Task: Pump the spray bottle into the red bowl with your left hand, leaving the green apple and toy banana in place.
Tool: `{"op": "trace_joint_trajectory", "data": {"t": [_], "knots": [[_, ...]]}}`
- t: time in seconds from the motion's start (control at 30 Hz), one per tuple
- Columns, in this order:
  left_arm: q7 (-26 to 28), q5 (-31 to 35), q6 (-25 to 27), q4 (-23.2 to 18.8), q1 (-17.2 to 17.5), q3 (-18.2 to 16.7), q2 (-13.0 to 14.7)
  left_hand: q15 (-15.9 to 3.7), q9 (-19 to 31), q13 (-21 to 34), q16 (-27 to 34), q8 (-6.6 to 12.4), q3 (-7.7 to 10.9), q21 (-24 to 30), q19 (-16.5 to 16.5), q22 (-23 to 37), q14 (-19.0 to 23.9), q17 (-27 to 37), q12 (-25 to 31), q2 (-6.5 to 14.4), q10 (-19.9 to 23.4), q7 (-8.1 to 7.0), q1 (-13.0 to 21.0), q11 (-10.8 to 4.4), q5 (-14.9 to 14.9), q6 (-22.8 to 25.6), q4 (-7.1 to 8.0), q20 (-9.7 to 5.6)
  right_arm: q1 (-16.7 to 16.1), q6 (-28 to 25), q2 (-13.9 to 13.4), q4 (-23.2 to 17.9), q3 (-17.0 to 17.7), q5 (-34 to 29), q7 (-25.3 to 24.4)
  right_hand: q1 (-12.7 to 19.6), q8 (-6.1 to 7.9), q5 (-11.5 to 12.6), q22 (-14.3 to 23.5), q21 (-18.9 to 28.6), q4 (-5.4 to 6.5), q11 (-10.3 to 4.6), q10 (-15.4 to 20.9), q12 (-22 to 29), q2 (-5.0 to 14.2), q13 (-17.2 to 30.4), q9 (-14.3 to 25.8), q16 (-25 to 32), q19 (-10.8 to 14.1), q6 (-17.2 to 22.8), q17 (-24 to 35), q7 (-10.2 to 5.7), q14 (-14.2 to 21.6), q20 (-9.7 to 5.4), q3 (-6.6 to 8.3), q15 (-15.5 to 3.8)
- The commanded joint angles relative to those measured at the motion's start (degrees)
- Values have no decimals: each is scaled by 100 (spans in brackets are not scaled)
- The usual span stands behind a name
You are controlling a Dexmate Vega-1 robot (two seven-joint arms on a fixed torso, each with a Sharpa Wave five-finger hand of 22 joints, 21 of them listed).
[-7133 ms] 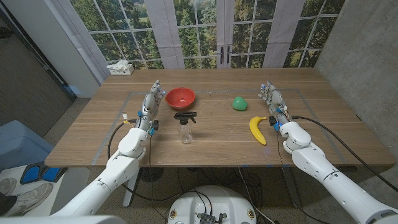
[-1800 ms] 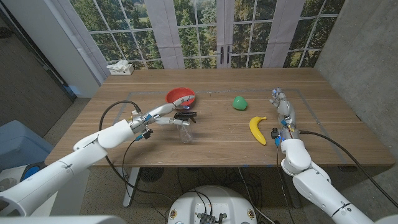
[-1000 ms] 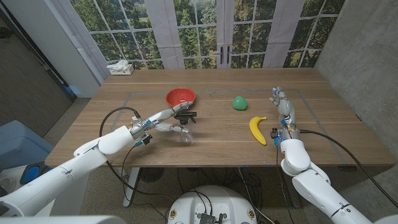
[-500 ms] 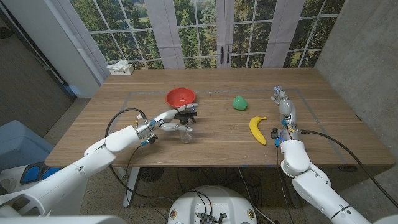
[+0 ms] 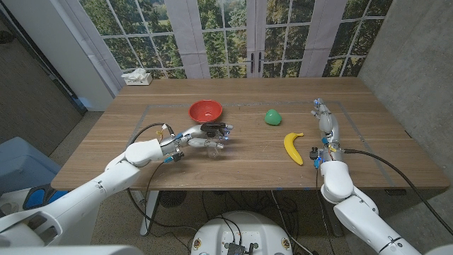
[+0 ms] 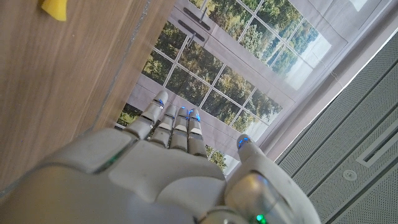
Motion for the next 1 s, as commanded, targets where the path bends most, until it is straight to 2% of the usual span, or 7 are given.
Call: {"op": "trace_joint_trajectory", "data": {"t": [0.03,0.27,0.43,0.6,0.73,0.87,1.0], "knots": [[-690,-1090,887,-102,24,-46,-167,-1133,21,57,401,-127,439,158,318,76,1242,192,132,643,552,-42,875,-57,13,124,64,-14,-134,-95,13,-125,74,-150,-116,-71,45,0,34,-15,4,-15,41,50,4,-2,8,41,52,44,4,-2,49,-23,-25,-5],[-817,-1637,1601,-262,126,-125,-225,-1078,36,447,1233,-246,1277,1263,662,940,2222,1360,418,705,1246,-77,2056,-43,-75,811,226,-244,-198,-108,4,-154,104,-196,-132,-86,43,-1,35,-40,5,-29,51,51,4,-2,8,40,63,48,2,-12,51,-24,-31,-16],[-843,-1822,1926,-338,186,-182,-229,-1035,36,1365,2457,-367,1023,3451,33,2600,1966,3257,579,631,1743,-57,2912,-124,-89,2163,79,-300,-239,-169,16,-213,123,-264,-189,-90,41,-1,35,-51,3,-26,54,50,1,-3,8,40,67,47,2,-14,50,-26,-35,-15],[-958,-2259,2498,-417,231,-248,-258,-930,45,1808,2914,-466,966,4307,-84,2854,1805,3888,652,559,1762,-51,3288,-120,-47,2769,11,-139,-257,-164,24,-211,137,-220,-160,-93,37,1,35,-71,-1,-29,51,46,4,-3,8,32,74,42,-4,-17,41,-32,-32,-30],[-1121,-2528,2820,-399,249,-267,-338,-972,40,2023,3206,-577,1042,4509,23,2775,1547,4222,748,395,1847,-33,3608,-143,179,2967,-99,-338,-273,-185,15,-225,141,-268,-175,-99,36,2,35,-88,0,-46,44,41,2,-4,8,28,75,43,-12,-18,47,-36,-30,-24],[-1223,-2651,3003,-390,236,-301,-377,-1080,19,2150,3228,-719,1619,4274,356,2358,1539,4152,830,240,1983,373,3709,-110,855,2898,-150,-622,-285,-155,12,-229,150,-320,-192,-107,36,3,35,-102,3,-45,52,42,4,-4,8,26,78,46,-14,-28,47,-42,-31,-34],[-1250,-2694,3116,-391,242,-333,-391,-1086,18,2265,3184,-691,2068,4345,1734,1862,2103,3746,962,35,2221,1037,3570,-70,1732,3125,-95,-948,-296,-126,11,-236,171,-320,-181,-116,38,3,36,-115,7,-47,63,45,7,-5,8,28,83,53,-15,-39,54,-42,-33,-42]]}}
